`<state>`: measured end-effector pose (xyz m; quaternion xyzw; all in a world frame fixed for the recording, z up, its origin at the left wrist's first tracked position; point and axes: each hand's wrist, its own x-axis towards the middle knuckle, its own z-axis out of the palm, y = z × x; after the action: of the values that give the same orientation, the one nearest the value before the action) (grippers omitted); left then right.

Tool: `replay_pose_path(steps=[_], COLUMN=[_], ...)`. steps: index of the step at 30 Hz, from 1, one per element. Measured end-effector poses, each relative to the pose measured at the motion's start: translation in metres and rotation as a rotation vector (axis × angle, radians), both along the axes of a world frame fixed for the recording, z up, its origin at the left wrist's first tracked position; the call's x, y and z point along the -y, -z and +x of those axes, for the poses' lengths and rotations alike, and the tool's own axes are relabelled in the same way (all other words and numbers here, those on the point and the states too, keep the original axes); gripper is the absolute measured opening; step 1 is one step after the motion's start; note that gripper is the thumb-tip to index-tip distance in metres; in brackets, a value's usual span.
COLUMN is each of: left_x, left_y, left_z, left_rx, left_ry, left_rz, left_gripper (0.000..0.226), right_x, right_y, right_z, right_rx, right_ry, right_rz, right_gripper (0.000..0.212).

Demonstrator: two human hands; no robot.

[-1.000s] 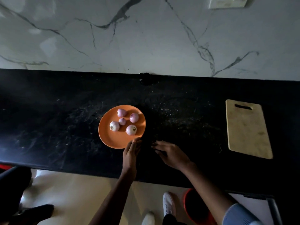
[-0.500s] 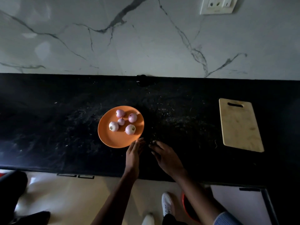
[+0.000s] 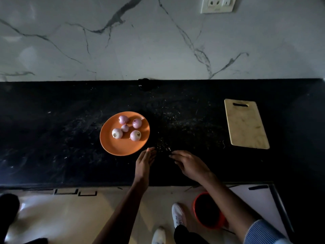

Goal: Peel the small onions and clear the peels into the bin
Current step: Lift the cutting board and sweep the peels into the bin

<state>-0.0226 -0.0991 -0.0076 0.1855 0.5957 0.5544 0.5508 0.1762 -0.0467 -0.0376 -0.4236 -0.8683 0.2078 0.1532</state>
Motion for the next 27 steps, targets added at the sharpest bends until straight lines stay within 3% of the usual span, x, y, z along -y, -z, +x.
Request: replay_pose_path(steps=[10,14,16,19,22,24,27], left_x=[0.009,0.014,0.016,0.016,0.013,0.011,0.007], left_y=[-0.004,-0.008,-0.009,-0.008,-0.014,-0.017,-0.021], left_z=[0.007,0.008,0.011,0.021,0.042,0.063,0.100], left_rx=[-0.003,-0.004,-0.008,-0.005,0.005,0.017,0.032], left_ry=[0.117,0.143,0.180,0.230,0.307,0.367,0.476], left_rz=[0.004,0.006,0.013,0.013,0.012,0.008,0.004], left_gripper=[0.028,0.026,0.028,0.029,0.026,0.026,0.026], right_x=[0.030,0.027,0.027,0.035,0.044,0.055,0.075], right_y=[0.009,0.010,0.001,-0.010,-0.017,-0.027,-0.028], right_z=[-0.009,-0.016,-0.020,-0.021,-0.009,0.010,0.051], right_rx=[0.026,0.056,-0.128,-0.455,-0.809,-0.961,-0.925], right_ry=[0.175,0.302,0.465,0.837,1.028,1.082,1.084], right_rz=[0.070,-0.002,-0.058,-0.307,-0.507,-0.490,-0.225], right_gripper=[0.028,0.026,0.019,0.015,0.018,0.019,0.017])
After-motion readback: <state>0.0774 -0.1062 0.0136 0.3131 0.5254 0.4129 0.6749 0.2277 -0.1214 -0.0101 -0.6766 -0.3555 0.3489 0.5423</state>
